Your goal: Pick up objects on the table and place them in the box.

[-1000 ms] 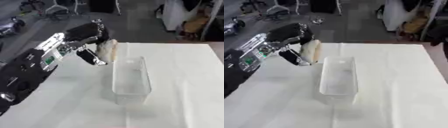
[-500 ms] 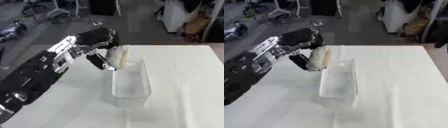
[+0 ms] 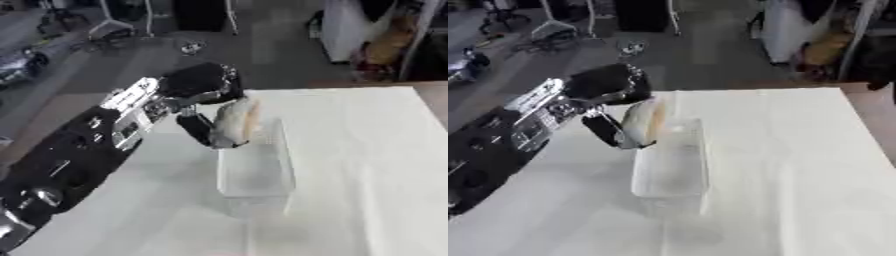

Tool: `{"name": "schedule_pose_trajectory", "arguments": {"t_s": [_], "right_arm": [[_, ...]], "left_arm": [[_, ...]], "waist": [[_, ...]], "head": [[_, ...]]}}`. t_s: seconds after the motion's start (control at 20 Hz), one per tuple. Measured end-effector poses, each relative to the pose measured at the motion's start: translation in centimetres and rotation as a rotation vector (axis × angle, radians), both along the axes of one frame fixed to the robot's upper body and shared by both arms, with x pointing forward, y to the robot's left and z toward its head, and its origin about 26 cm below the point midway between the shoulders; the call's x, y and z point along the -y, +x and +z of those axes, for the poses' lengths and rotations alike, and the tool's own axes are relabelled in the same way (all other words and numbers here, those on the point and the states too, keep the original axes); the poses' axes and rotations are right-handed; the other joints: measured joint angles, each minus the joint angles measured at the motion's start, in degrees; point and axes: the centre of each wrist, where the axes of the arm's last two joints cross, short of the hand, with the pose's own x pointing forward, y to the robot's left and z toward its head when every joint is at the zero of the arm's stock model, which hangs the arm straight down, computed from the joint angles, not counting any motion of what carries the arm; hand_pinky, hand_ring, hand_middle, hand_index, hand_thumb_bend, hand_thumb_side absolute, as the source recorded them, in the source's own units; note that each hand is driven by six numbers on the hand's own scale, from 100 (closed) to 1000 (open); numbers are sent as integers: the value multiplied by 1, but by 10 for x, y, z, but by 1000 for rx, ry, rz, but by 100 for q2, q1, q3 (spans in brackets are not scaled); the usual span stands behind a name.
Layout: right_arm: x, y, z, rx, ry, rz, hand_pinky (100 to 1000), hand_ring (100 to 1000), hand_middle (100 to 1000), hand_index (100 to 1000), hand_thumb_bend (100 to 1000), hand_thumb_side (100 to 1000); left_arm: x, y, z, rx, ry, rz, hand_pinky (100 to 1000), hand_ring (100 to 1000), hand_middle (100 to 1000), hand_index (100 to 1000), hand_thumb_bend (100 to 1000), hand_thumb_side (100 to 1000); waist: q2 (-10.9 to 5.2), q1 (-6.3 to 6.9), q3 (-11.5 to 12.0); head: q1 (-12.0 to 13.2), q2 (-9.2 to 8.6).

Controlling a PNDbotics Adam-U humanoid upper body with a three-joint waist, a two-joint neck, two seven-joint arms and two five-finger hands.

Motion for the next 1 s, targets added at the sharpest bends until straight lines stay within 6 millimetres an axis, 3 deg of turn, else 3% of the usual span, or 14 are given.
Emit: {"name": "schedule_pose_trajectory", "arguments": {"t_s": [0.1, 0.15, 0.2, 0.25, 0.35, 0.5, 0.7, 1.0], "right_arm": [[0, 0, 0, 0, 0, 1, 124, 402, 504, 592, 451, 1000], [0, 0, 0, 1, 1, 2, 125, 402, 504, 592, 451, 1000], [-1, 0, 0, 2, 3, 4, 124, 402, 504, 592, 451, 1000], [-2, 0, 1, 3, 5, 6, 124, 402, 504, 592, 450, 1000], [-2, 0, 2, 5, 5, 8, 125, 402, 504, 592, 450, 1000], [-2, 0, 2, 6, 3, 10, 125, 402, 504, 592, 449, 1000], [-3, 0, 3, 6, 1, 14, 126, 402, 504, 592, 448, 1000], [-5, 0, 4, 9, 5, 19, 126, 402, 504, 592, 451, 1000]], "left_arm": [[1, 0, -1, 5, 15, 5, 100, 100, 259, 416, 100, 668], [0, 0, -1, 8, 23, 11, 100, 162, 321, 482, 100, 749], [0, 0, -2, 12, 30, 18, 166, 291, 440, 596, 100, 769], [-1, 1, -2, 17, 39, 28, 194, 361, 489, 664, 172, 775], [-1, 1, -3, 27, 57, 42, 350, 556, 659, 811, 570, 882], [-2, 2, -5, 37, 80, 54, 480, 695, 781, 891, 794, 955], [-4, 6, -10, 33, 63, 44, 623, 796, 852, 903, 890, 1000], [-9, 9, -14, 23, 44, 45, 683, 827, 876, 910, 931, 1000]], "waist": [[23, 2, -7], [27, 4, -14], [27, 6, -18], [28, 12, -19], [31, 27, -31], [40, 34, -34], [55, 47, -65], [59, 67, -70]], "head": [[0, 0], [0, 0], [-1, 0], [-1, 0], [-2, -1], [-4, -2], [-7, -9], [-13, -24]]}}
